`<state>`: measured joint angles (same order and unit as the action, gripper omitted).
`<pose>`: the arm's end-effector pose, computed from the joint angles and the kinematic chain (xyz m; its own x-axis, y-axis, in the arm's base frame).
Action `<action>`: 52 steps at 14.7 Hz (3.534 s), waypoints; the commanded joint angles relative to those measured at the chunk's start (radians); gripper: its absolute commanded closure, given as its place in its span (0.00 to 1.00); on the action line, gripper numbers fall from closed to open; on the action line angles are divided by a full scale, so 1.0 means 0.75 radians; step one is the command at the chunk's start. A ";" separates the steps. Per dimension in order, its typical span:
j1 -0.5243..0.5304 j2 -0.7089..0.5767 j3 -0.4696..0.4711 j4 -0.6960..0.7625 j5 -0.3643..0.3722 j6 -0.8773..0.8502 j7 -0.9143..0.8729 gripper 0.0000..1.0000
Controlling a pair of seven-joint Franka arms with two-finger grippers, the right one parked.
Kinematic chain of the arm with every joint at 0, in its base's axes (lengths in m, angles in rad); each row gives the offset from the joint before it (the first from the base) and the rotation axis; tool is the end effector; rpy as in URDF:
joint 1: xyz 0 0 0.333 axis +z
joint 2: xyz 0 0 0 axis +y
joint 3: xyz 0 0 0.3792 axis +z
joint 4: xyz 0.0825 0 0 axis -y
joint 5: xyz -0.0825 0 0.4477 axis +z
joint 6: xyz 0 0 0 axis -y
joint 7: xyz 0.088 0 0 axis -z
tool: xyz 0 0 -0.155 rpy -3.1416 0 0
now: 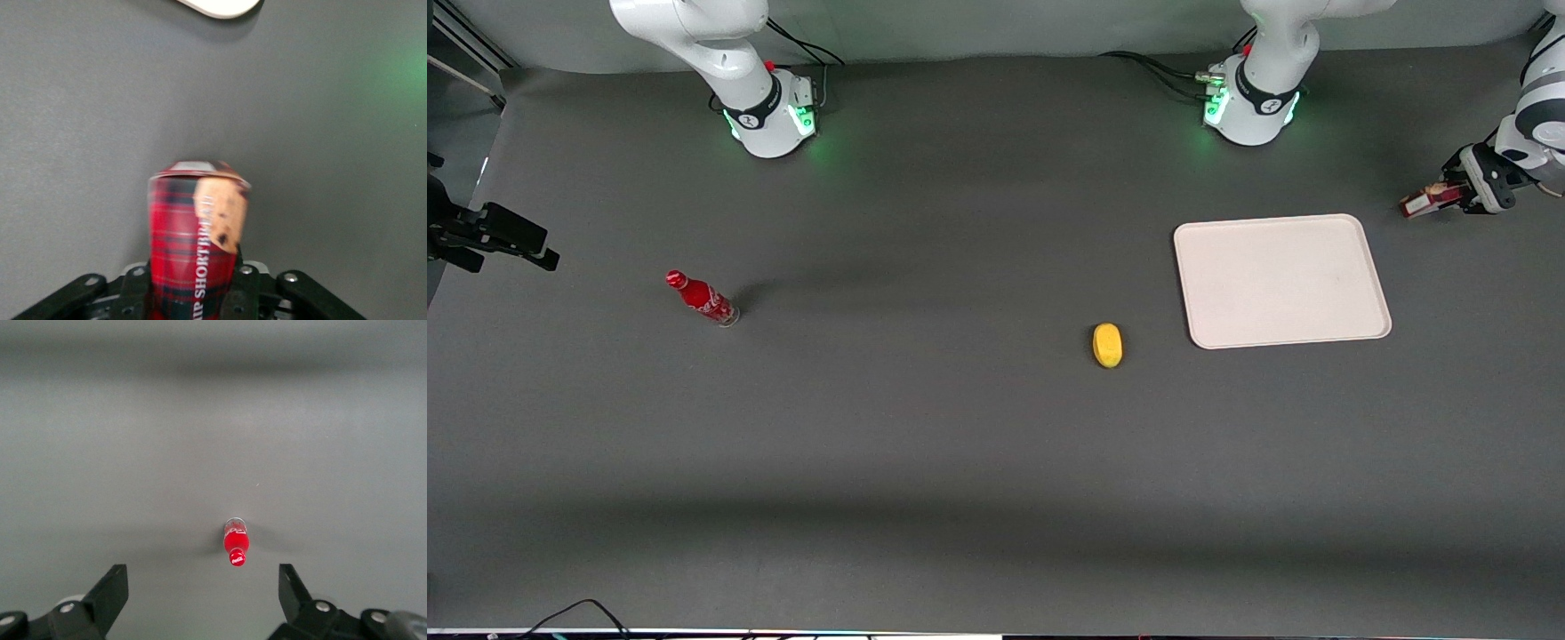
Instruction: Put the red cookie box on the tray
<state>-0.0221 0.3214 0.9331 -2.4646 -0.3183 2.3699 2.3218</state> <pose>0.2779 0.3889 0.1598 0.4245 -0.9012 0.0874 -0.8867 -0.3942 0.2415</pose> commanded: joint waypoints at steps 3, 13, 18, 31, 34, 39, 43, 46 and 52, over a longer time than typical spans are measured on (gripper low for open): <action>-0.024 0.015 0.008 0.191 -0.058 -0.277 -0.073 1.00; -0.048 0.005 -0.129 1.154 0.079 -1.128 -1.086 1.00; -0.056 0.007 -0.427 1.519 0.203 -1.343 -1.895 1.00; -0.052 0.128 -0.704 1.221 0.273 -0.915 -2.801 1.00; -0.054 0.083 -0.712 1.029 0.265 -0.775 -2.838 1.00; -0.065 -0.109 -0.737 0.520 0.265 -0.371 -2.749 1.00; -0.059 -0.197 -0.731 0.260 0.265 -0.158 -2.650 1.00; -0.050 -0.222 -0.721 0.137 0.263 -0.018 -2.613 1.00; -0.056 -0.189 -0.712 0.149 0.187 0.041 -2.519 0.00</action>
<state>-0.0577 0.2022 0.3928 -2.3467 -0.1531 2.3805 0.3937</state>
